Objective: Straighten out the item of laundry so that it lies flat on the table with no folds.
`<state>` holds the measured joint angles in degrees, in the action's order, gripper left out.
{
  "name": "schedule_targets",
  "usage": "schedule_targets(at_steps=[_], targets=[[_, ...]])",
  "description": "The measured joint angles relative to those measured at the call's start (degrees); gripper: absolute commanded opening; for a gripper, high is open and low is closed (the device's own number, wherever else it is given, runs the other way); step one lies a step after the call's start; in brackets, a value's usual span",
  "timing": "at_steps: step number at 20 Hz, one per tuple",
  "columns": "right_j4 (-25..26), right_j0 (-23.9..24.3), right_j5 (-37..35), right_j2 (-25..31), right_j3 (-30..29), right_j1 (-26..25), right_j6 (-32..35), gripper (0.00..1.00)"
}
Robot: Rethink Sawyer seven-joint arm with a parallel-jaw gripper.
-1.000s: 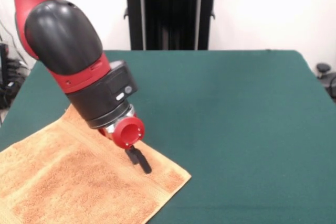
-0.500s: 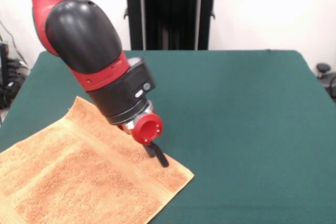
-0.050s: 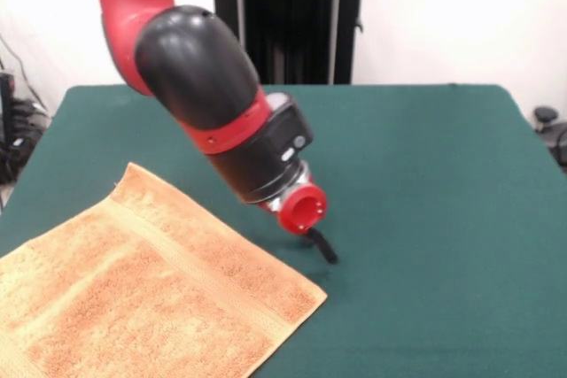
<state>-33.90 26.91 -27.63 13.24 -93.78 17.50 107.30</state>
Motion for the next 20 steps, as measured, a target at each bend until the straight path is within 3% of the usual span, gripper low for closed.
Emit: schedule_targets(at_steps=[10, 20], targets=[[-0.02, -2.01, -5.93, -3.53, -0.57, 0.55, 5.51, 1.0], [-0.01, -2.08, -10.79, -6.71, -2.9, 4.84, 6.24, 1.0]])
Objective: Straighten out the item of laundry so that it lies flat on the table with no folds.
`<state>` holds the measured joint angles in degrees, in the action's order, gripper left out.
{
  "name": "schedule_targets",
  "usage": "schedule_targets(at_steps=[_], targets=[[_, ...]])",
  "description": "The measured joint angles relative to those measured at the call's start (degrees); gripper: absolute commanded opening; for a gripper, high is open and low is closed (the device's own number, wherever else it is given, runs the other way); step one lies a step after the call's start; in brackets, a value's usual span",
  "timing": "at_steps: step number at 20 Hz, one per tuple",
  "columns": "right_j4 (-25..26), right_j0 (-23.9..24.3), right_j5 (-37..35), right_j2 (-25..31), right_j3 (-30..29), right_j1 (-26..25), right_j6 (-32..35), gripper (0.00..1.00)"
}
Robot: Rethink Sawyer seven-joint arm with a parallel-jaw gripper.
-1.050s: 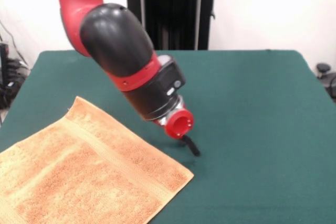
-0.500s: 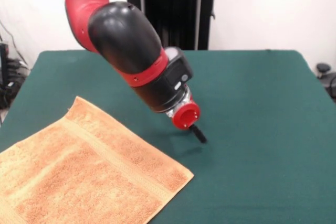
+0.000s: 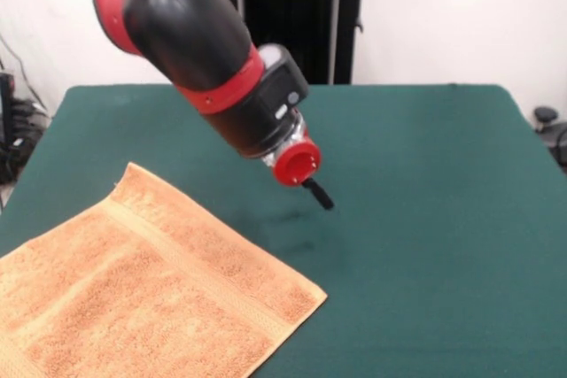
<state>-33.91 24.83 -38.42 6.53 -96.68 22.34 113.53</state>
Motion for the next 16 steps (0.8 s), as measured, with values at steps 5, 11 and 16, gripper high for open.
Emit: schedule_targets(at_steps=[5, 11, 16], targets=[[1.23, -1.32, -3.94, -3.19, 1.54, 0.98, 0.89, 1.0], [7.82, -2.51, -6.9, -8.2, 8.49, -1.03, 0.89, 1.0], [14.06, -2.31, -7.13, -12.54, 16.57, -3.3, 0.89, 1.0]])
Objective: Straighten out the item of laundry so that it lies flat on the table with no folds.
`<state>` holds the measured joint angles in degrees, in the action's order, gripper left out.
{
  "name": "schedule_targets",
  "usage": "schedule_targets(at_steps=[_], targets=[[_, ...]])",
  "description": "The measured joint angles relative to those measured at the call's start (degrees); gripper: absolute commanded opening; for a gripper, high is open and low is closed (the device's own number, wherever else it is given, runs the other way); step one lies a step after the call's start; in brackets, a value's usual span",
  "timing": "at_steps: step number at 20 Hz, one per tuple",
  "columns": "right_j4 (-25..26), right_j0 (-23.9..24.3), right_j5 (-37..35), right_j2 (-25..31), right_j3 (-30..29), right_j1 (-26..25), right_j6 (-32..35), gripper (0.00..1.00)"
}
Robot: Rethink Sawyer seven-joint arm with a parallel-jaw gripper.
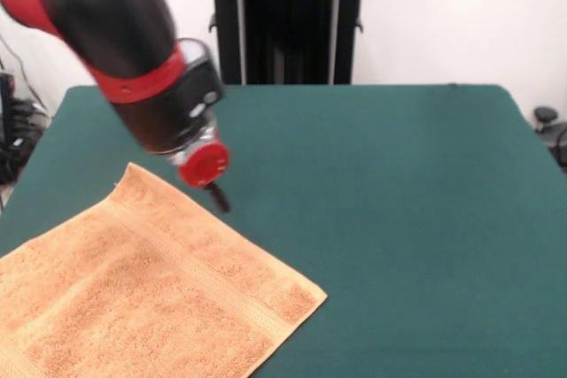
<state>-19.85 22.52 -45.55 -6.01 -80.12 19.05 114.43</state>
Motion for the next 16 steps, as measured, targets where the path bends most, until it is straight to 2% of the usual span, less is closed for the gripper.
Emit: schedule_targets(at_steps=[6, 16], targets=[[4.84, 1.21, -0.01, -3.03, 6.99, -1.63, 0.0, 1.0], [6.71, 4.22, 0.0, -3.14, 12.55, -5.42, 0.0, 1.0]])
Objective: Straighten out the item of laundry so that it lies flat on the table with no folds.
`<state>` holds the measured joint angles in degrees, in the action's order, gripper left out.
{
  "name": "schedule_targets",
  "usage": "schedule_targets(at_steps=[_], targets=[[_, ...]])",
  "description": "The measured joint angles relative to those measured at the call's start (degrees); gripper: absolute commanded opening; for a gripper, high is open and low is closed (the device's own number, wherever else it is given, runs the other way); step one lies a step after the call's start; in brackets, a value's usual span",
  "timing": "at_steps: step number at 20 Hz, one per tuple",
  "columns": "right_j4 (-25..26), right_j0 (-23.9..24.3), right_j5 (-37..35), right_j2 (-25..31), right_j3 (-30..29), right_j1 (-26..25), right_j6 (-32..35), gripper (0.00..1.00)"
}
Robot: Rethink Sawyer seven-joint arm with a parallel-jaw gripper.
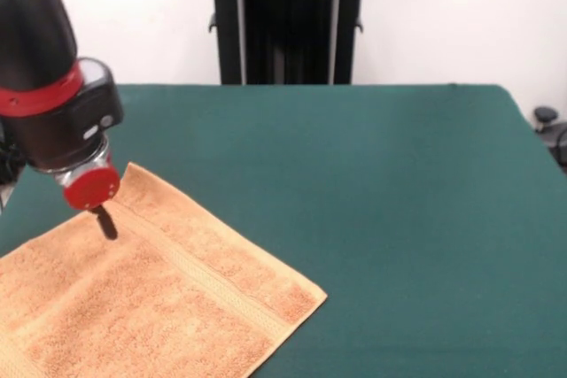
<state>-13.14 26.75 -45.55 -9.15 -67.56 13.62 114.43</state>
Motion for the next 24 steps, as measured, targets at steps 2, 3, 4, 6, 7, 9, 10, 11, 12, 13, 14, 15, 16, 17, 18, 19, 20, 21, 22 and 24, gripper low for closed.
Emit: schedule_targets(at_steps=[2, 3, 4, 6, 7, 9, 10, 11, 12, 13, 14, 15, 16, 17, 18, 19, 20, 21, 22, 24], targets=[[0.02, 0.98, 0.01, 0.02, 1.32, -2.12, 0.0, 1.0], [-0.04, 1.19, -0.01, 0.02, 1.59, -2.63, 0.0, 1.0], [-0.37, 1.47, -0.32, 0.12, 2.13, -3.12, 0.0, 1.0], [-0.52, 1.6, -0.95, 0.16, 3.05, -3.27, 0.0, 1.0], [-0.48, 1.61, -1.27, 0.16, 3.49, -3.5, 0.0, 1.0], [-0.43, 1.66, -2.37, 0.13, 4.52, -4.02, 0.0, 1.0], [-0.46, 1.75, -2.96, 0.15, 4.89, -4.19, 0.0, 1.0], [-0.49, 1.81, -3.29, 0.16, 5.09, -4.29, 0.0, 1.0], [-0.83, 2.11, -4.63, 0.23, 5.93, -4.72, 0.0, 1.0], [-1.04, 2.28, -5.28, 0.31, 6.34, -4.94, 0.0, 1.0], [-1.37, 2.56, -6.2, 0.41, 6.89, -5.27, 0.0, 1.0], [-2.13, 3.13, -8.07, 0.65, 7.97, -5.9, 0.0, 1.0], [-2.81, 3.7, -9.81, 0.92, 8.96, -6.51, 0.0, 1.0], [-3.17, 4.01, -10.75, 1.06, 9.53, -6.87, 0.0, 1.0], [-3.78, 4.58, -12.5, 1.33, 10.59, -7.54, 0.0, 1.0], [-4.44, 5.15, -14.39, 1.61, 11.77, -8.27, 0.0, 1.0], [-5.14, 5.71, -16.33, 1.84, 12.99, -9.06, 0.0, 1.0], [-5.9, 6.29, -18.35, 2.07, 14.28, -9.94, 0.0, 1.0], [-6.66, 6.87, -20.4, 2.3, 15.61, -10.88, 0.0, 1.0], [-8.53, 8.3, -25.21, 3.0, 18.9, -13.24, 0.0, 1.0]])
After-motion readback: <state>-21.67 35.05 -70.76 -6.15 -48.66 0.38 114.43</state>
